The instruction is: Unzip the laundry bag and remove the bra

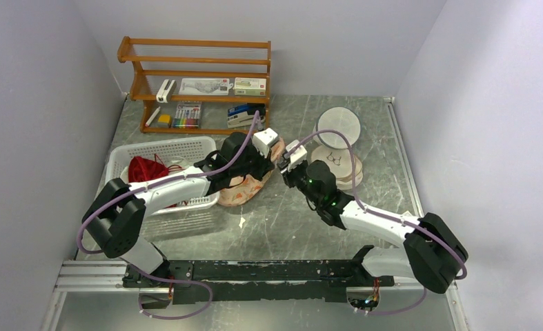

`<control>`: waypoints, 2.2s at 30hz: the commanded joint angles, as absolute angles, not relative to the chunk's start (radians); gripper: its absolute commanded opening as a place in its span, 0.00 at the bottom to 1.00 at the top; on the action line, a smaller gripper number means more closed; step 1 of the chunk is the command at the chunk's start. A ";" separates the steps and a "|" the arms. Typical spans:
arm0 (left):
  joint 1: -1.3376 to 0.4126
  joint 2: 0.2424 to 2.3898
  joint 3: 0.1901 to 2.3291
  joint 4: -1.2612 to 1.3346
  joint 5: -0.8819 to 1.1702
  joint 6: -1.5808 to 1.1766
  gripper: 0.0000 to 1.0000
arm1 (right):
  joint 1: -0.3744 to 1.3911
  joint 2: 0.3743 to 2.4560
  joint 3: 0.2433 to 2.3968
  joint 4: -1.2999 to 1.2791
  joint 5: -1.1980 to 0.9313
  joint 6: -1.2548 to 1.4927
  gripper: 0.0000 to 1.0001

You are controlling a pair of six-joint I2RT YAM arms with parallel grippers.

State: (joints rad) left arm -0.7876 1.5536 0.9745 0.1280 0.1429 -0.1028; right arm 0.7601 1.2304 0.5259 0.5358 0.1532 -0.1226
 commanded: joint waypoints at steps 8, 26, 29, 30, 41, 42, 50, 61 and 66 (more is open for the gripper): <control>-0.790 1.561 1.012 0.138 0.178 -0.108 0.07 | 0.749 1.129 0.434 0.506 0.131 -0.020 0.29; -0.789 1.561 1.014 0.134 0.183 -0.109 0.07 | 0.751 1.272 0.509 0.632 0.111 -0.071 0.31; -0.789 1.561 1.015 0.133 0.185 -0.110 0.07 | 0.750 1.281 0.520 0.638 0.105 -0.075 0.30; -0.790 1.561 1.015 0.133 0.186 -0.109 0.07 | 0.751 1.284 0.523 0.639 0.107 -0.075 0.30; -0.790 1.574 1.023 0.127 0.200 -0.107 0.07 | 0.750 1.284 0.541 0.627 0.150 -0.097 0.11; -0.790 1.574 1.023 0.125 0.200 -0.108 0.07 | 0.751 1.284 0.539 0.627 0.150 -0.099 0.09; -0.790 1.585 1.026 0.122 0.205 -0.105 0.07 | 0.750 1.289 0.540 0.620 0.179 -0.098 0.00; -0.797 1.603 1.038 0.076 0.192 -0.015 0.07 | 0.597 1.246 0.554 0.421 0.130 0.067 0.00; -0.812 1.626 1.047 0.036 0.193 0.042 0.07 | 0.572 1.180 0.510 0.329 0.020 0.085 0.00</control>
State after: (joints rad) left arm -0.8028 1.6066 1.0077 0.0982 0.1795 -0.0296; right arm 0.5903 1.2392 0.5377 0.4263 0.0795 0.0349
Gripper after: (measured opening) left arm 0.112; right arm 0.008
